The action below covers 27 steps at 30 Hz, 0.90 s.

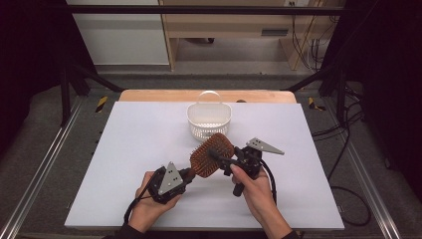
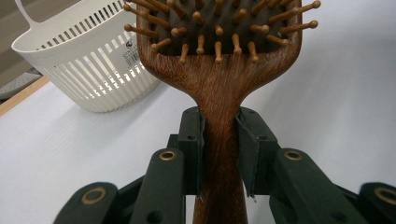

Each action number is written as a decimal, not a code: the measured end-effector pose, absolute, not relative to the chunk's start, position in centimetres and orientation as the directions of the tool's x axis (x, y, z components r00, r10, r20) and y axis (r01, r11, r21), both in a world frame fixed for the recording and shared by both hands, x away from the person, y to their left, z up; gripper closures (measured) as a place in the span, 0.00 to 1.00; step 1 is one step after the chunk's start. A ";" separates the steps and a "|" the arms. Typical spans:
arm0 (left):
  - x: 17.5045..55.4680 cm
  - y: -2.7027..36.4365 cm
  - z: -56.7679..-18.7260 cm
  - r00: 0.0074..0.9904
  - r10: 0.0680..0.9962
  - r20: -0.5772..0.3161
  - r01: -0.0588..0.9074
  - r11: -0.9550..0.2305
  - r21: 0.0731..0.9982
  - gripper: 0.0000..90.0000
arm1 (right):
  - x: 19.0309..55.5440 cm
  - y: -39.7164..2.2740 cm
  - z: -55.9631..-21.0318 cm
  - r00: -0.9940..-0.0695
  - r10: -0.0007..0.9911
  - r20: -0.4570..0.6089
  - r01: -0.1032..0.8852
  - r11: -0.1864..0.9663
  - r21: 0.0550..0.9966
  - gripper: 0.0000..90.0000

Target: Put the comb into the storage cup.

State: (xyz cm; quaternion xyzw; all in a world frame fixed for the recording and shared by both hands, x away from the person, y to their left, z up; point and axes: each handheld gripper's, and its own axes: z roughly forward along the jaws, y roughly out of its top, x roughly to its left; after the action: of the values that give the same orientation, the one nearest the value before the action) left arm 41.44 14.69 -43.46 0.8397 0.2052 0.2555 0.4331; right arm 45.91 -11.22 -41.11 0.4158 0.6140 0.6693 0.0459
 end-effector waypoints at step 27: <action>41.5 14.8 -43.0 0.782 0.575 0.239 0.124 -0.520 0.845 0.80 | 45.0 -11.3 -39.8 -0.661 0.510 0.551 0.465 -0.298 0.834 0.58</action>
State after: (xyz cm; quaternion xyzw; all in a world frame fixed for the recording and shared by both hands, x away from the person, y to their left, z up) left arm 41.50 14.83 -43.02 0.8336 0.2095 0.2548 0.4429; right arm 44.99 -11.29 -39.81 0.4114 0.5921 0.6927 0.0163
